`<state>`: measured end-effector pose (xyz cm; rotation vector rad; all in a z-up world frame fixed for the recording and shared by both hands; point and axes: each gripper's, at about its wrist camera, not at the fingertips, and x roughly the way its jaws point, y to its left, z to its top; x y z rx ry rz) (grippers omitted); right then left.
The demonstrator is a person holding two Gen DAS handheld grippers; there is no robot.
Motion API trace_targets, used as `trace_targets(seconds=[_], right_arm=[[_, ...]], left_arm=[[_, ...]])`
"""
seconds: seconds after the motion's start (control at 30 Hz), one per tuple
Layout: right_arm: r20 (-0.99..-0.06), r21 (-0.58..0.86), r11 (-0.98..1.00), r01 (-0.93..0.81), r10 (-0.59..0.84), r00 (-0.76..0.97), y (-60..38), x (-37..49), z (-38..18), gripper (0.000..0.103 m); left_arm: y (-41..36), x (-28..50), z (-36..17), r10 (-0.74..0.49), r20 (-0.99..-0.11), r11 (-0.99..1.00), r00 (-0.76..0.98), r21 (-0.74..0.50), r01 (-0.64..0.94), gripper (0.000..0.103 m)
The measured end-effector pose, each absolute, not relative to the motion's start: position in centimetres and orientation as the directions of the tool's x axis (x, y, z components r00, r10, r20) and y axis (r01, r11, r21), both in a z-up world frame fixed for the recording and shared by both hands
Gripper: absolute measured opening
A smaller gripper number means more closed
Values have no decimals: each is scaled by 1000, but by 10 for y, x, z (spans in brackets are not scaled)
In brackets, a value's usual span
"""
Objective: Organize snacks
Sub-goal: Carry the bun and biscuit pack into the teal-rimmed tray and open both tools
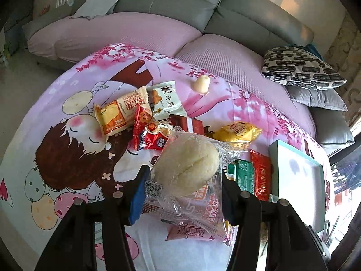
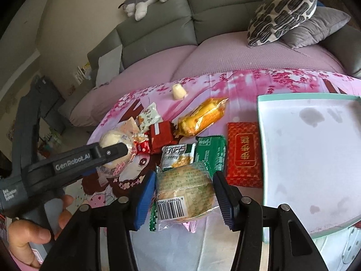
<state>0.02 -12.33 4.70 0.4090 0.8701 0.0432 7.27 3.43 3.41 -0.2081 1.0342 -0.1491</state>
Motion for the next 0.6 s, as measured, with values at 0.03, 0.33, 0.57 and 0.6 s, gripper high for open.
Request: trace_targets(seconds=[0.03, 0.33, 0.57, 0.6], right_arm=[[-731, 367, 920, 136, 195, 654, -127, -1, 48, 56], [-733, 353, 882, 311, 54, 678, -193, -20, 55, 56], [-726, 366, 784, 502, -97, 680, -266, -52, 57, 56], [-727, 364, 771, 522, -115, 677, -273, -55, 57, 56]], left_arm=[[31, 72, 35, -221, -834, 971, 506, -238, 32, 58], [-25, 61, 39, -276, -823, 960, 497, -213, 181, 58], [-72, 49, 44, -336, -807, 930, 486, -200, 310, 58], [-82, 47, 44, -346, -804, 922, 484, -196, 334, 58]])
